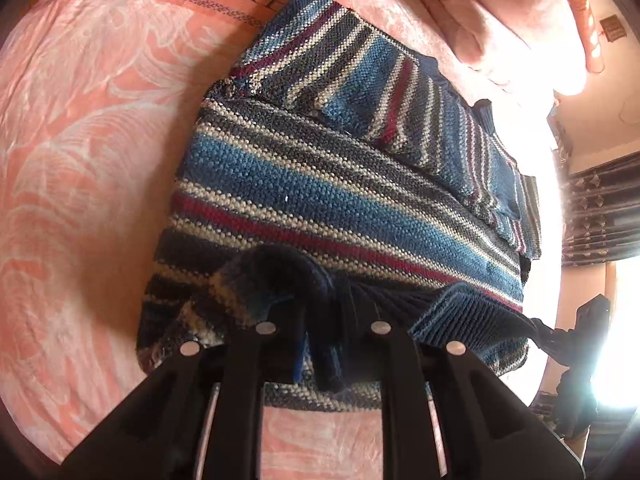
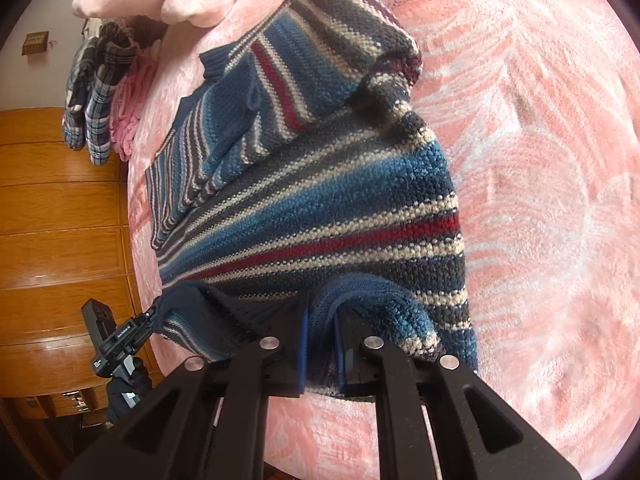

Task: Fold small clothes
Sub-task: 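Grasp the ribbed hem with the left gripper while the right gripper grasps it too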

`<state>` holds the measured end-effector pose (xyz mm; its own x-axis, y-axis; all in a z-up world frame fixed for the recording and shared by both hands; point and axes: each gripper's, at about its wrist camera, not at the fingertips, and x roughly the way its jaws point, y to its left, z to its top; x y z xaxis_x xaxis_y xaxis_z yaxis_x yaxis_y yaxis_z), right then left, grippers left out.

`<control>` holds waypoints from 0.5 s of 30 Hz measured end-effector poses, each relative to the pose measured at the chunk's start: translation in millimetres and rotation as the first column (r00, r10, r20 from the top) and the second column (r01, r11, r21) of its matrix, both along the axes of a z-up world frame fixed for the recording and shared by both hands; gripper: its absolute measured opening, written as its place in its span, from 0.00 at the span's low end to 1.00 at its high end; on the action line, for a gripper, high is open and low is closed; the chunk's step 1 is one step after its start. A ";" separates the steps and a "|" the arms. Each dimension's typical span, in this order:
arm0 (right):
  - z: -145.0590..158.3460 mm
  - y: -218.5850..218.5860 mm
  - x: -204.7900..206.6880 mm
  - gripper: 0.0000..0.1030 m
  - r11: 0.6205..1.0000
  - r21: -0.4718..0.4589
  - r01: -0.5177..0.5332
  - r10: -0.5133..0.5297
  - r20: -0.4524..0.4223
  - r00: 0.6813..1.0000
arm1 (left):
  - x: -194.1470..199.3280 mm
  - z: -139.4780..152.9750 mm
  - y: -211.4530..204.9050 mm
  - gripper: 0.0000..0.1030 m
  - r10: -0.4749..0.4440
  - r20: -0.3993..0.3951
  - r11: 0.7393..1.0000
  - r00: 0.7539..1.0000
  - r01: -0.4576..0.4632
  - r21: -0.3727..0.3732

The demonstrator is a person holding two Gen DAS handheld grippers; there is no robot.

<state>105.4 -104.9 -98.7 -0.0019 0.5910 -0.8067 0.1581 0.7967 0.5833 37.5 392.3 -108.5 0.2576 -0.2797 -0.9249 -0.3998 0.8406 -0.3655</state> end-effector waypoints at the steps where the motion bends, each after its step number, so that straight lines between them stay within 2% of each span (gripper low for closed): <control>1: -2.9 0.3 2.2 0.12 1.000 -0.002 -0.001 0.001 -0.009 1.000 | 2.2 -2.8 3.5 0.16 0.014 -0.009 1.000 1.000 -0.015 -0.018; 3: -5.8 -1.2 4.5 0.14 1.000 0.010 0.009 -0.009 -0.024 1.000 | 2.9 -5.4 13.4 0.17 0.058 -0.022 0.995 0.998 -0.060 -0.083; 6: -7.6 -7.0 5.8 0.17 0.998 0.049 0.030 -0.028 -0.047 0.999 | -1.5 -2.4 29.3 0.21 0.124 -0.023 0.974 0.992 -0.127 -0.188; 7: -6.8 -8.6 5.7 0.18 0.998 0.055 0.035 -0.032 -0.046 0.998 | -4.0 0.4 34.5 0.27 0.143 -0.015 0.970 0.990 -0.143 -0.198; 9: -4.8 -11.1 5.5 0.22 0.996 0.072 0.049 -0.044 -0.065 0.997 | -8.8 7.8 41.8 0.40 0.174 0.007 0.969 0.985 -0.170 -0.179; 10: -3.3 -14.2 5.6 0.34 0.994 0.087 0.066 -0.061 -0.069 0.996 | -10.6 10.8 45.4 0.41 0.183 0.017 0.969 0.983 -0.177 -0.175; 12: 7.9 -21.0 7.7 0.46 0.996 0.047 0.078 -0.077 -0.028 0.997 | -13.1 15.0 50.8 0.41 0.185 0.027 0.972 0.982 -0.179 -0.155; 15: 24.7 -31.2 12.1 0.47 0.995 0.034 0.097 -0.098 0.028 0.995 | -10.6 22.8 49.5 0.41 0.137 0.054 0.987 0.989 -0.132 -0.089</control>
